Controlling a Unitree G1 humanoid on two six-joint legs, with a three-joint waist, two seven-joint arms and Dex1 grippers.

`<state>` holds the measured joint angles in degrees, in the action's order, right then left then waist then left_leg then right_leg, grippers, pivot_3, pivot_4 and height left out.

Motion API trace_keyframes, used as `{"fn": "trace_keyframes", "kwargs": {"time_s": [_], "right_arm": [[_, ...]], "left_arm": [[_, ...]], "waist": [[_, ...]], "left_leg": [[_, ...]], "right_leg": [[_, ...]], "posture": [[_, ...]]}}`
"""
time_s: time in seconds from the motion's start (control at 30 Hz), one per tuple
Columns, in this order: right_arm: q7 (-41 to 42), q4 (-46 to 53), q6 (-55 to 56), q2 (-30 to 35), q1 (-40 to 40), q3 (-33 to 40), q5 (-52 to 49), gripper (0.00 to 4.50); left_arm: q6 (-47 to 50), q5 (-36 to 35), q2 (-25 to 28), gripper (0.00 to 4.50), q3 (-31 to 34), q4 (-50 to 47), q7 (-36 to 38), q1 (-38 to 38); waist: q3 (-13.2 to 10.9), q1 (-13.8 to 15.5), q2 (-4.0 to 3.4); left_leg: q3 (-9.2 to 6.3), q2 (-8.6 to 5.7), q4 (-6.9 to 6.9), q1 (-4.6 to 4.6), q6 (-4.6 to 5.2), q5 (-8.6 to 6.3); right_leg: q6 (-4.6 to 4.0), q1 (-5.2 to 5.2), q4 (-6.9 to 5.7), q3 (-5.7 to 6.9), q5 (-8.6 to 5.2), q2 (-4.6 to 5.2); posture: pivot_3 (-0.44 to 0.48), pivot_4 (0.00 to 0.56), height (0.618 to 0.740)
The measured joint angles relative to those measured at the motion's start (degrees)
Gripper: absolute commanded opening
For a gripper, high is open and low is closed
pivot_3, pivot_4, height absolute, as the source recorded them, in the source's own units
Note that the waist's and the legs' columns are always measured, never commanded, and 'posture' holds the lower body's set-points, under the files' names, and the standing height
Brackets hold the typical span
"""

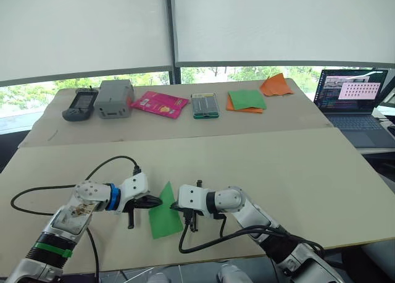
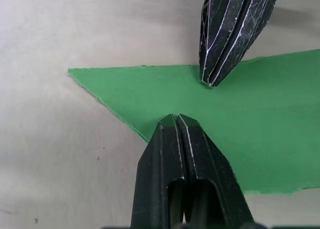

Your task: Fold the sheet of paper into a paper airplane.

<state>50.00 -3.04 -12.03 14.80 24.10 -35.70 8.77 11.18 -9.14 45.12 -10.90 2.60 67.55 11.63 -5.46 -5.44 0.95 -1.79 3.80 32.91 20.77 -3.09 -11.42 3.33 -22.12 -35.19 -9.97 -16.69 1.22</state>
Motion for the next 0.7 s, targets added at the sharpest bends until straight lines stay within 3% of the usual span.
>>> {"fn": "trace_keyframes", "kwargs": {"time_s": [0.7], "right_arm": [[2.8,7.4,-1.4,3.2,-6.1,0.0,-1.1,0.0]], "left_arm": [[0.0,0.0,0.3,0.07,0.0,-0.3,0.2,-0.2]], "waist": [[0.0,-0.1,0.12]], "left_leg": [[0.01,0.0,-0.02,0.04,0.03,-0.05]], "right_leg": [[-0.01,-0.02,0.1,0.0,-0.01,0.0]], "posture": [[0.0,0.15,0.74]]}}
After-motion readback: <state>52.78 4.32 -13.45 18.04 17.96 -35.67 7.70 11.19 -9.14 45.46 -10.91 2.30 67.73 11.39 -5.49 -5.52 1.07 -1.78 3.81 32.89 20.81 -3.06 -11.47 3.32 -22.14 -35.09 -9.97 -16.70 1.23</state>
